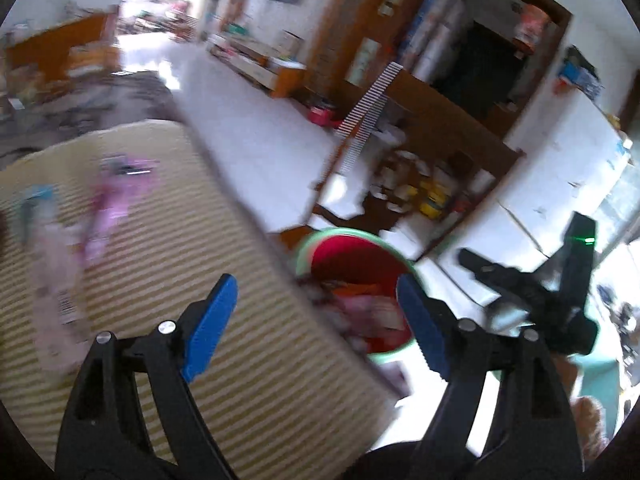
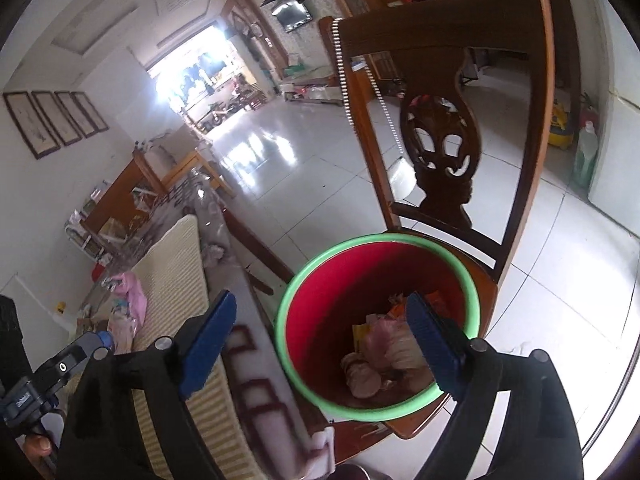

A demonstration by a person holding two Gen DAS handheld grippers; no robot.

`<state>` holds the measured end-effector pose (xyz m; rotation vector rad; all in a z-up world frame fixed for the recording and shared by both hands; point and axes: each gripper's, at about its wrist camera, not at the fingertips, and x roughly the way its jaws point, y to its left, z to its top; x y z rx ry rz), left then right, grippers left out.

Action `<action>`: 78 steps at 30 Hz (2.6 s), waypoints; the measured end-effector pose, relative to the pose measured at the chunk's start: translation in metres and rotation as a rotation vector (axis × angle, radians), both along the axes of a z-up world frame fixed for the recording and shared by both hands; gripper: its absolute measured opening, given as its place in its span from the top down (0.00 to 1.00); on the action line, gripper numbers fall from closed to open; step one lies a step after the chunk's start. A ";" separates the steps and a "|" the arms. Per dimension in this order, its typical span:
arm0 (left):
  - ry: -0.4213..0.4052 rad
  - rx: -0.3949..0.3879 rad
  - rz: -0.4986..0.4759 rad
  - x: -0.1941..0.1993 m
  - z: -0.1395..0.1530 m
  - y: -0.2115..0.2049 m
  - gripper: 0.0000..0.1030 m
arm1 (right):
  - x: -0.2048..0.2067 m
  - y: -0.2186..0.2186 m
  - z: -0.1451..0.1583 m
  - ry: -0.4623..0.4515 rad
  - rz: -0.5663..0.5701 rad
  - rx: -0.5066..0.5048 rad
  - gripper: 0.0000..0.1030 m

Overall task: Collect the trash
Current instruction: 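Open both tools over the red bin to drop the paper and wrapper, then grasp the crumpled light blue paper with the left tool while the right tool reaches brown paper, then close the right tool on the crumpled brown-red paper and lift it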

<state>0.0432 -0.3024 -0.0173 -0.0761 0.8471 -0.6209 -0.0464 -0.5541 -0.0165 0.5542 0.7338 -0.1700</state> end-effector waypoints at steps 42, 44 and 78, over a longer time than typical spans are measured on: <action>0.221 -0.059 0.602 -0.014 -0.077 0.341 0.50 | 0.175 0.388 0.044 0.013 0.678 -0.078 0.16; 0.224 -0.089 0.601 -0.015 -0.075 0.344 0.50 | 0.199 0.425 0.041 0.010 0.702 -0.110 0.16; 0.323 -0.283 0.739 -0.017 -0.081 0.381 0.49 | 0.283 0.571 0.001 0.111 0.953 -0.350 0.70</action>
